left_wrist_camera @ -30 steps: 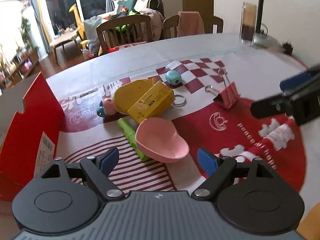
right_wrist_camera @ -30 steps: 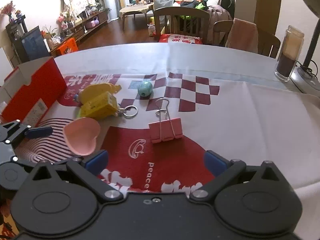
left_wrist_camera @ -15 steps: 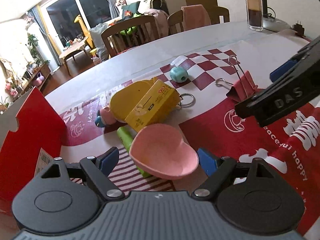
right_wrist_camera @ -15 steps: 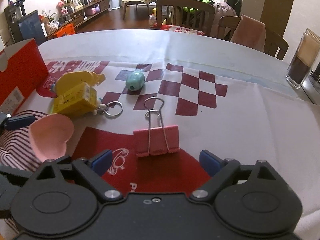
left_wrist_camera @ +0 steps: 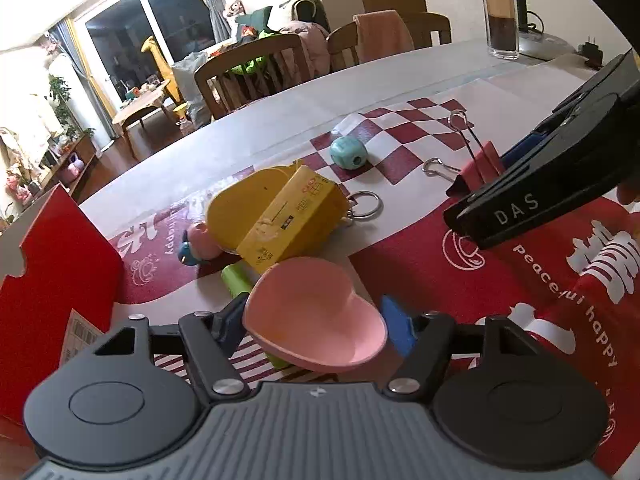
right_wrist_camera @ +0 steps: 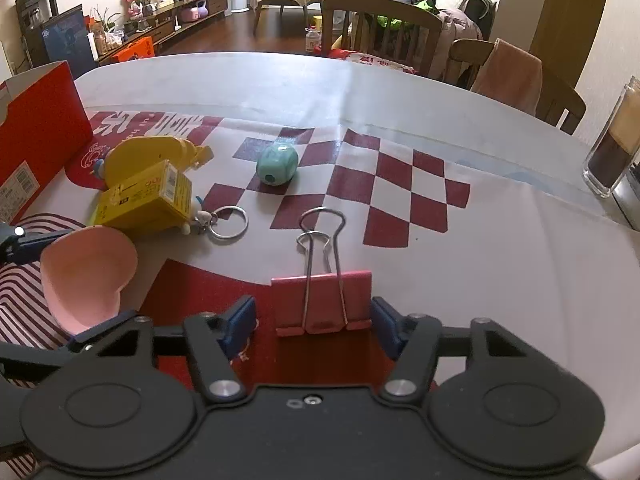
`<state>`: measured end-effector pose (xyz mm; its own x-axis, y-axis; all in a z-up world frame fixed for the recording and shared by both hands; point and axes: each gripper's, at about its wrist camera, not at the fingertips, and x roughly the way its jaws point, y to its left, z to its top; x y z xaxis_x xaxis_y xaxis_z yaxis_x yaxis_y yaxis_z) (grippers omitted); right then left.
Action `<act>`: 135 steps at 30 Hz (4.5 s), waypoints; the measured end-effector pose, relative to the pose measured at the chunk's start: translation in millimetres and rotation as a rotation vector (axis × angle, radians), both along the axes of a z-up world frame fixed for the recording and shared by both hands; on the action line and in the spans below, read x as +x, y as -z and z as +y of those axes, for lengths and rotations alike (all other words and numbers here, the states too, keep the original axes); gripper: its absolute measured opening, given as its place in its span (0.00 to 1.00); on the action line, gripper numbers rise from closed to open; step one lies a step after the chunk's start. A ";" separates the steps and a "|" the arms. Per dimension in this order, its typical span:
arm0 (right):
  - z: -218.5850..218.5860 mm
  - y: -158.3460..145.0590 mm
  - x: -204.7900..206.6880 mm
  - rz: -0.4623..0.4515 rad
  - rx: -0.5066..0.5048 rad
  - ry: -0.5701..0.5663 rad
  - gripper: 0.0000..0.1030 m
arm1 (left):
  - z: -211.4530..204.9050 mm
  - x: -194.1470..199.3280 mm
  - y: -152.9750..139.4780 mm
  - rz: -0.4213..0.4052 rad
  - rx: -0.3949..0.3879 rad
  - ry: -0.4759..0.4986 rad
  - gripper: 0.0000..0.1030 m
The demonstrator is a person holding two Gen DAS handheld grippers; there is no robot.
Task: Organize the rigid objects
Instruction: 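Grasp the pink heart-shaped dish with left tool while right tool grasps the pink binder clip, then carry dish and binder clip into the shoebox and open both tools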
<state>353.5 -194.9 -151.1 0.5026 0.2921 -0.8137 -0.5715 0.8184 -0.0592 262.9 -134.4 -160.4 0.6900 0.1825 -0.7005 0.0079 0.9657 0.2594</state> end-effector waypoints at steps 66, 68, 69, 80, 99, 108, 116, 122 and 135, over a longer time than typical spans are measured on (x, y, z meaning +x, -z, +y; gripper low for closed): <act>147.5 -147.6 -135.3 -0.026 0.237 -0.088 0.48 | 220.1 -97.9 -155.6 -0.181 -0.413 -0.171 0.68; 162.6 -148.5 -137.4 -0.031 0.234 -0.100 0.48 | 237.6 -100.7 -155.9 -0.185 -0.404 -0.181 0.68; 169.3 -148.1 -139.0 -0.033 0.231 -0.104 0.48 | 244.8 -102.1 -155.4 -0.186 -0.400 -0.184 0.68; 240.8 -138.0 -141.4 -0.025 0.194 -0.150 0.48 | 325.8 -101.8 -143.9 -0.155 -0.383 -0.220 0.68; 350.1 -77.8 -109.8 0.007 0.036 -0.182 0.48 | 398.8 -31.2 -100.2 -0.014 -0.334 -0.199 0.68; 379.2 -53.6 -100.8 0.051 -0.043 -0.205 0.47 | 407.0 -3.7 -76.1 0.098 -0.361 -0.201 0.68; 386.8 -39.5 -98.0 0.092 -0.102 -0.200 0.47 | 408.8 6.5 -59.5 0.207 -0.390 -0.206 0.68; 385.1 -39.7 -95.0 0.127 -0.093 -0.183 0.47 | 407.2 11.4 -52.3 0.272 -0.397 -0.203 0.68; 379.2 -43.2 -86.4 0.131 -0.063 -0.179 0.59 | 404.4 6.8 -54.1 0.294 -0.364 -0.210 0.68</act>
<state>267.1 184.4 -107.9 0.3363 0.3140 -0.8879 -0.7138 0.7000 -0.0229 269.7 270.0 -106.4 0.4287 0.0040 -0.9034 -0.1739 0.9817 -0.0782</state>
